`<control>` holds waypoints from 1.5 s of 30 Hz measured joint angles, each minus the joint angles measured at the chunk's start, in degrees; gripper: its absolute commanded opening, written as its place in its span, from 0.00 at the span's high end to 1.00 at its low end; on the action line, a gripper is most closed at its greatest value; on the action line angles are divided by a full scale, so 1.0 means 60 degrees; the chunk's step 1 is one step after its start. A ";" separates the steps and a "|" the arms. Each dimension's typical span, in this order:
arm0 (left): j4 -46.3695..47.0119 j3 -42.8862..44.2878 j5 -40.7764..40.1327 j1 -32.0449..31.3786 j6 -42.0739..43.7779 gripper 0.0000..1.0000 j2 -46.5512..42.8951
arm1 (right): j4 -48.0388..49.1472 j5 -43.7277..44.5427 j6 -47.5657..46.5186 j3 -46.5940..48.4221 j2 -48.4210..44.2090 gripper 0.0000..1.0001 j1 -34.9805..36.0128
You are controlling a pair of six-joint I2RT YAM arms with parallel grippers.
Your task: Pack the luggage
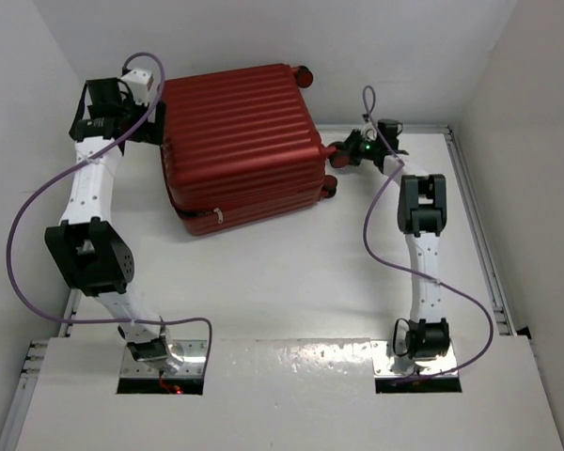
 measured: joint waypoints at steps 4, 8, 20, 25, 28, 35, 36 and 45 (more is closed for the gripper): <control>-0.0062 -0.0127 0.0197 0.0324 -0.0291 0.01 -0.0051 | -0.0441 -0.0328 0.0572 -0.0182 0.0401 1.00 0.0444; -0.0033 -0.0408 0.0372 0.0772 -0.0535 0.01 -0.0452 | -0.0321 -0.0576 0.0918 -0.0965 0.0157 1.00 0.0608; -0.0135 -0.2135 0.0510 0.1679 -0.2178 0.01 -0.2073 | 0.0506 -0.1016 0.1228 -0.8211 -0.3770 1.00 0.1293; 0.0069 -0.3599 0.1279 0.2528 -0.3042 0.01 -0.2885 | 0.0193 -0.1370 0.0612 -1.0131 -0.5082 1.00 0.2630; 0.0164 -0.4426 0.1716 0.3122 -0.3388 0.01 -0.3599 | -0.0849 -0.1719 -0.0634 -1.0663 -0.6397 1.00 0.3082; 0.0353 -0.4983 0.2535 0.3202 -0.3362 0.01 -0.4102 | -0.1912 -0.0627 -0.3745 -1.1799 -1.1100 0.61 0.1690; 0.0368 -0.4980 0.2597 0.3202 -0.3333 0.01 -0.4069 | -0.1916 -0.0226 -0.4062 -1.1963 -1.1715 0.53 0.1348; 0.0845 -0.4728 0.2528 0.2463 -0.3231 0.01 -0.3646 | -0.4608 0.1585 -0.7369 -0.4335 -0.7770 0.11 0.0612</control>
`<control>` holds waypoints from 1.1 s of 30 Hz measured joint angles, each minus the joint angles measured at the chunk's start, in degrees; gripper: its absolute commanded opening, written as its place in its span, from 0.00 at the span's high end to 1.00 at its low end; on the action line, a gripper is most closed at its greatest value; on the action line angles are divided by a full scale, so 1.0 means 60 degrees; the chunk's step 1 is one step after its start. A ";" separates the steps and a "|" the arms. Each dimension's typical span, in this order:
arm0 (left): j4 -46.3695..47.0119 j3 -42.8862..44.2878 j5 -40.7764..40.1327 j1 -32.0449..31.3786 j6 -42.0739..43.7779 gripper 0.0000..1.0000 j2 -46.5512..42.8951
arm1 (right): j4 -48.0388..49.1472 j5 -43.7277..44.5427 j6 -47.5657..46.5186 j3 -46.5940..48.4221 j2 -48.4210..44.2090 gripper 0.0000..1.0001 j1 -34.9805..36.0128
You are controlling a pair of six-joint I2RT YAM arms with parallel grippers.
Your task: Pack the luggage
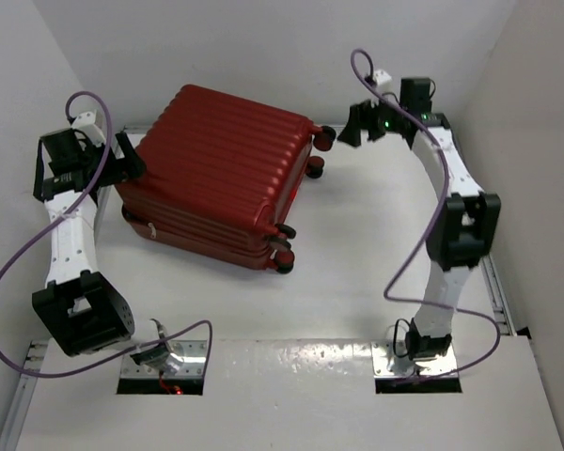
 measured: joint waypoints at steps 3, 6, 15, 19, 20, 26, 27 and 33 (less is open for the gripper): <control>0.0073 0.0007 -0.0186 -0.0178 0.0000 0.01 0.0066 | -0.1344 0.0295 -0.1009 0.3705 0.2295 0.06 -0.0047; 0.0164 0.0004 -0.0357 -0.0182 0.0000 0.01 0.0055 | -0.2375 0.0335 -0.2051 0.5941 0.3672 0.04 -0.0058; 0.0193 -0.0029 -0.0670 0.0087 0.0022 0.01 -0.0091 | -0.3719 -0.0182 -0.3603 0.4557 0.3450 0.00 0.0423; 0.0200 -0.0055 -0.0707 0.0142 0.0022 0.01 -0.0095 | -0.3497 -0.0153 -0.3719 0.4561 0.3464 0.00 0.0663; 0.0211 -0.0073 -0.0703 0.0142 0.0022 0.01 -0.0098 | -0.3406 -0.0124 -0.3727 0.4561 0.3479 0.00 0.0710; 0.0259 -0.0076 -0.0743 0.0142 0.0022 0.01 -0.0098 | -0.2852 -0.0058 -0.3767 0.4998 0.3942 0.00 0.0885; 0.0259 -0.0076 -0.0765 0.0142 0.0022 0.01 -0.0098 | -0.2718 -0.0033 -0.3807 0.5005 0.4036 0.00 0.0914; 0.0266 -0.0076 -0.0812 0.0142 0.0011 0.01 -0.0098 | -0.1942 0.0273 -0.3934 0.5023 0.4532 0.14 0.1297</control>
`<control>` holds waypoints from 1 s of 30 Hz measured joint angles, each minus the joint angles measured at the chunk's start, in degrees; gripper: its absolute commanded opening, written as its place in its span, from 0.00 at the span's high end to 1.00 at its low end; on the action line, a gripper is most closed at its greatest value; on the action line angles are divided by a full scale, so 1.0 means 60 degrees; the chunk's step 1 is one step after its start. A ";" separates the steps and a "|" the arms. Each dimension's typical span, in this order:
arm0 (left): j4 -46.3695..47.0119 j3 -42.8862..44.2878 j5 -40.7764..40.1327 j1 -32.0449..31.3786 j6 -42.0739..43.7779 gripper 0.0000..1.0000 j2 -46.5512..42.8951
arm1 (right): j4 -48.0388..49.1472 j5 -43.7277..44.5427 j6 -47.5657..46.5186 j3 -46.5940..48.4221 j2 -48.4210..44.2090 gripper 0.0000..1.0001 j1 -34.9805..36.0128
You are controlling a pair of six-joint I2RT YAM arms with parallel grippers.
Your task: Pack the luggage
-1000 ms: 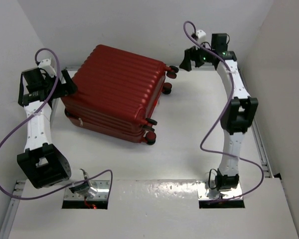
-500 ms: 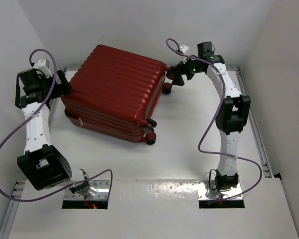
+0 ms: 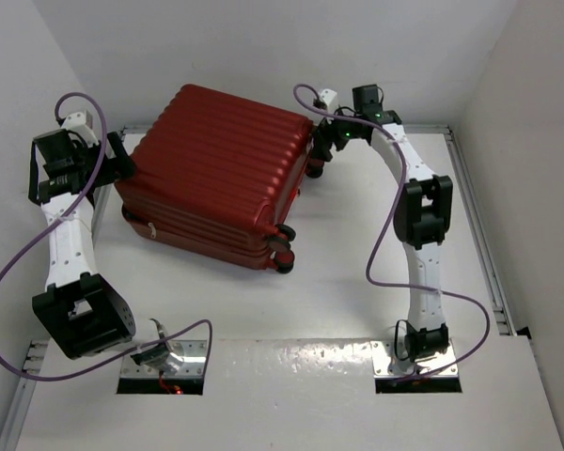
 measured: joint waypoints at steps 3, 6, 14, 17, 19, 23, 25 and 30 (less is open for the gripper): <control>0.0004 0.0000 -0.0058 0.0004 0.0000 0.01 0.0000 | 0.0284 0.0127 -0.0157 0.0036 0.0138 0.23 0.0182; 0.0062 -0.0036 -0.0091 0.0004 -0.0004 0.01 -0.0007 | 0.0648 0.0197 -0.0288 -0.0076 0.0124 0.43 0.0229; 0.0590 -0.0452 -0.0109 0.0011 -0.0036 0.01 -0.0219 | 0.2106 0.0124 -0.0852 -0.1432 -0.0375 1.00 0.0204; 0.0805 -0.0652 -0.0098 0.0015 -0.0040 0.01 -0.0339 | 0.2575 0.0233 -0.0969 -0.1778 -0.0554 1.00 0.0204; 0.0933 -0.0787 -0.0098 0.0018 -0.0040 0.01 -0.0412 | 0.2743 0.0331 -0.0936 -0.1869 -0.0637 1.00 0.0200; 0.1100 -0.0954 -0.0062 0.0051 -0.0076 0.01 -0.0532 | 0.3315 0.0415 -0.0630 -0.2058 -0.0841 1.00 0.0215; 0.1169 -0.1038 -0.0036 0.0058 -0.0106 0.01 -0.0568 | 0.3603 0.0412 -0.0492 -0.2098 -0.0882 1.00 0.0251; 0.1217 -0.1075 0.0011 0.0058 -0.0178 0.01 -0.0579 | 0.4433 0.0404 -0.0186 -0.2419 -0.0882 1.00 0.0397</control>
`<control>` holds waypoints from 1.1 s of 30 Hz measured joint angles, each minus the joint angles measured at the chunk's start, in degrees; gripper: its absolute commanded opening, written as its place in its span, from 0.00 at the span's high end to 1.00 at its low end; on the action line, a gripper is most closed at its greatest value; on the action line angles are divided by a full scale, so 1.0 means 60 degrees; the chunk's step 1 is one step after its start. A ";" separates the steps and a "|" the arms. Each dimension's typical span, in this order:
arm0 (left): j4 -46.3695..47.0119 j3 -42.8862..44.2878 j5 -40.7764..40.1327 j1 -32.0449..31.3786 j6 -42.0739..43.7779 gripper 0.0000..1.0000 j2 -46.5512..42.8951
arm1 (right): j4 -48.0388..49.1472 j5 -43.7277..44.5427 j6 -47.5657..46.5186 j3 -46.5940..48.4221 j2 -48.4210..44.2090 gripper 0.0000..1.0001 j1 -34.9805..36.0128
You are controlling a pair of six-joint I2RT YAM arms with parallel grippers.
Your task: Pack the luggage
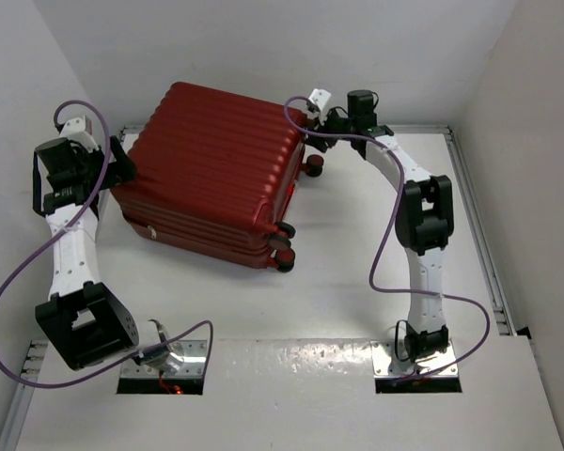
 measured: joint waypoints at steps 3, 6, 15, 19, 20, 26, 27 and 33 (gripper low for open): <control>0.0004 0.0000 -0.0011 0.0007 0.0004 0.01 -0.0004 | 0.0215 0.0004 0.0091 -0.0011 0.0098 1.00 0.0069; -0.0033 0.0011 -0.0106 0.0015 0.0047 0.01 -0.0015 | 0.0474 0.0004 0.0120 -0.0011 0.0310 0.81 0.0109; -0.0321 0.0102 -0.0302 0.0062 0.0186 0.01 -0.0055 | 0.2226 0.0379 0.0903 -0.1432 -0.0215 0.39 -0.0051; -0.0328 0.0102 -0.0317 0.0080 0.0186 0.01 -0.0040 | 0.2459 -0.0036 0.1814 -0.2047 -0.0871 0.39 -0.0470; -0.0317 0.0102 -0.0291 0.0091 0.0186 0.01 -0.0026 | 0.2408 -0.0255 0.2102 -0.2135 -0.1009 0.41 -0.0608; -0.0299 0.0146 0.0018 0.0135 0.0193 0.01 0.0080 | 0.1417 -0.0867 0.4626 -0.1275 -0.0707 0.87 -0.1443; -0.0302 0.0182 0.0058 0.0157 0.0219 0.01 0.0117 | 0.1439 -0.0765 0.5231 -0.0703 -0.0379 0.92 -0.1683; -0.0481 0.0357 0.0710 0.0579 0.0783 0.01 0.0211 | 0.2674 -0.0084 0.8918 0.1566 0.1523 1.00 -0.2969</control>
